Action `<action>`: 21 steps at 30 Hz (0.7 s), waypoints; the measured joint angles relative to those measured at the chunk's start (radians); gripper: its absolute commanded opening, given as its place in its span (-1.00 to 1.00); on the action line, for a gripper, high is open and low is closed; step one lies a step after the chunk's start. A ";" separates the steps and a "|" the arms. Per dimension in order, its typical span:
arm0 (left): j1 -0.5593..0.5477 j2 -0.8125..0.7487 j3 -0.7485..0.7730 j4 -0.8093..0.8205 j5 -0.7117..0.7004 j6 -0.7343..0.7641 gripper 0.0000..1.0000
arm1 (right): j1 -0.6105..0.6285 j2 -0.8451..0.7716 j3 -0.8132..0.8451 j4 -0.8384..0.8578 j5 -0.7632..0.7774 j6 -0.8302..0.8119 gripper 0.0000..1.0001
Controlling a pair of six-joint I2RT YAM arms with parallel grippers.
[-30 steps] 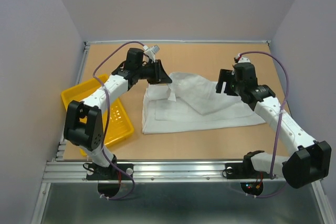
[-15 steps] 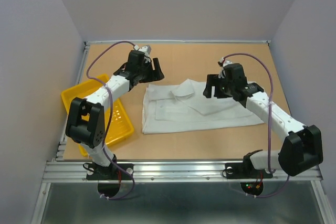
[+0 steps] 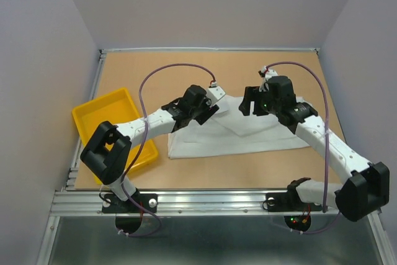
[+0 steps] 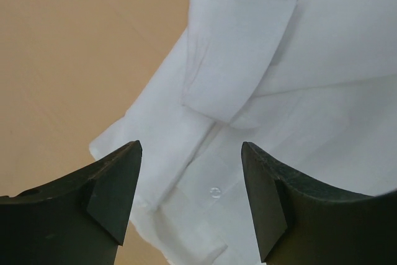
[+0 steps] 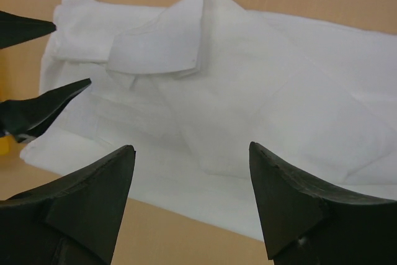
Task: Fold and stack the long sleeve shirts
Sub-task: Fold the shirt
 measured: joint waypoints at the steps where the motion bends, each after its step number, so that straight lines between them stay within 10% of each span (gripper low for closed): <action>1: 0.000 0.014 0.000 0.005 -0.017 0.036 0.48 | 0.000 -0.033 -0.002 0.003 0.005 0.000 0.59; 21: -0.059 0.182 0.004 0.056 -0.082 0.351 0.06 | 0.000 -0.222 -0.059 0.006 0.056 0.008 0.60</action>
